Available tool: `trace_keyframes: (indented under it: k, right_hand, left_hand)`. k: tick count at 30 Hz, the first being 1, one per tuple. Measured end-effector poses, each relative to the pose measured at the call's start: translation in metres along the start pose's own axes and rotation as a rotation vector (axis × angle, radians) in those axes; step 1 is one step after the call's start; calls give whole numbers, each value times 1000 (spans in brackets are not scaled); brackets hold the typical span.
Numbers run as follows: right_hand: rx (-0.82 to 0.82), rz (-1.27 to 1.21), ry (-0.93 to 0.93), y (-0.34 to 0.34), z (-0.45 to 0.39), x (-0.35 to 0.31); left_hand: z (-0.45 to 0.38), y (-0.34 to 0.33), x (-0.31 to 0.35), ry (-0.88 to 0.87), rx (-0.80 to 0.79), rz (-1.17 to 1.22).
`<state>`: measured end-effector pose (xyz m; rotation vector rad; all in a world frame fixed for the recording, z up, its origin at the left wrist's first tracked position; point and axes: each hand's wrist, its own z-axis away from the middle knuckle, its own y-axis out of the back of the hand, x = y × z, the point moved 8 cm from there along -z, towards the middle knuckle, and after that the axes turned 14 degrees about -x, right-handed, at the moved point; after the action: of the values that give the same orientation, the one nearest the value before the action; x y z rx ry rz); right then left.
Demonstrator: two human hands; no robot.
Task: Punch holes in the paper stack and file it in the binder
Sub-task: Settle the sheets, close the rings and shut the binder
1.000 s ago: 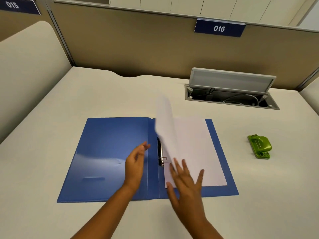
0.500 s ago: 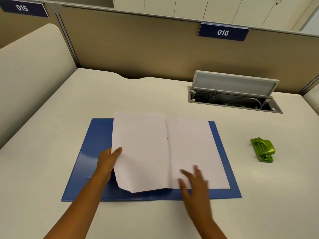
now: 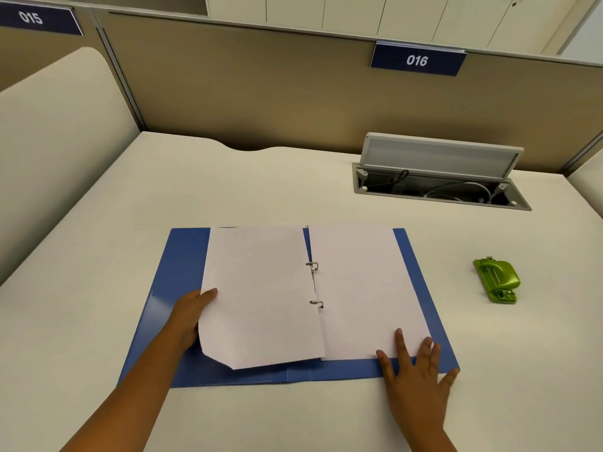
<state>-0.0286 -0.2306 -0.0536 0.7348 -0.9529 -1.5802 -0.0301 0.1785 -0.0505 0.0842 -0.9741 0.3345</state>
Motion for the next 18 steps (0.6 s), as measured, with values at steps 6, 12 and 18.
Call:
trace_keyframes:
  k: [6, 12, 18]
  right_hand:
    - [12, -85, 27, 11, 7, -9]
    - [279, -1085, 109, 45, 20, 4]
    - [11, -1658, -50, 38, -13, 19]
  left_hand:
    - [-9, 10, 6, -17, -43, -62]
    - [-12, 13, 4, -30, -25, -148]
    - [-14, 13, 2, -50, -26, -160]
